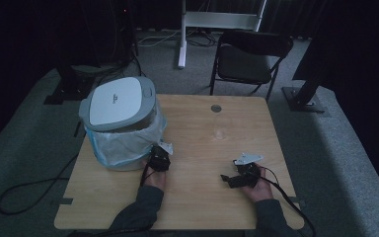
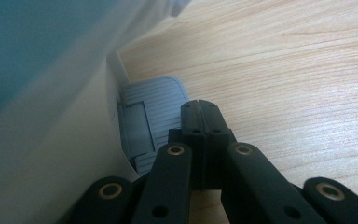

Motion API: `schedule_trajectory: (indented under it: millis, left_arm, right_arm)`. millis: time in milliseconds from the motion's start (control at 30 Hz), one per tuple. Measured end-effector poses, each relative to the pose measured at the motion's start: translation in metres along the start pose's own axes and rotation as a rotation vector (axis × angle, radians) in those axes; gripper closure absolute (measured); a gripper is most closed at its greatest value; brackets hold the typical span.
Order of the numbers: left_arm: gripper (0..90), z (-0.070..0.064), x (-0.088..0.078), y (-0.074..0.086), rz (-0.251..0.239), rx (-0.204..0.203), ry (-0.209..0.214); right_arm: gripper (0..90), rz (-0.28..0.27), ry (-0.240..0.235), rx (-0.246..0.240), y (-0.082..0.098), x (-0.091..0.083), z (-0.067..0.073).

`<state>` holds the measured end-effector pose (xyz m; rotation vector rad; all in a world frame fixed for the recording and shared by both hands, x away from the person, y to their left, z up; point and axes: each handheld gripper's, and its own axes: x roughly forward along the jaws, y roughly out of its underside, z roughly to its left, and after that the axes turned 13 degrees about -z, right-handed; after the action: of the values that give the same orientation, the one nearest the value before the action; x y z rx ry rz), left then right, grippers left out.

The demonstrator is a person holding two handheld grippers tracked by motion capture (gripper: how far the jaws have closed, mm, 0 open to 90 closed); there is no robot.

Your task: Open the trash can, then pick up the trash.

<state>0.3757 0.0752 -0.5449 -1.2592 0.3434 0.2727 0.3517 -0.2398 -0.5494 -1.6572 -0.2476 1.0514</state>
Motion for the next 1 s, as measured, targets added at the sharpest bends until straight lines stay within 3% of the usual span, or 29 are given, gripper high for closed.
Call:
schedule_trajectory:
  millis: [533, 600, 767, 1000]
  left_arm:
    - [90.0, 0.0, 0.0, 0.0, 0.0, 0.0, 0.0]
    - [90.0, 0.0, 0.0, 0.0, 0.0, 0.0, 0.0]
    - [90.0, 0.0, 0.0, 0.0, -0.001, -0.001, 0.0]
    - [90.0, 0.0, 0.0, 0.0, -0.001, 0.0, 0.0]
  right_arm:
    - [15.0, 0.0, 0.001, 0.002, 0.0, 0.001, 0.0]
    - [24.9, -0.011, 0.001, 0.002, -0.001, 0.0, -0.001]
    - [38.0, -0.03, 0.009, 0.033, -0.004, -0.002, -0.004]
    - [48.5, -0.105, 0.061, 0.081, -0.018, -0.013, -0.015]
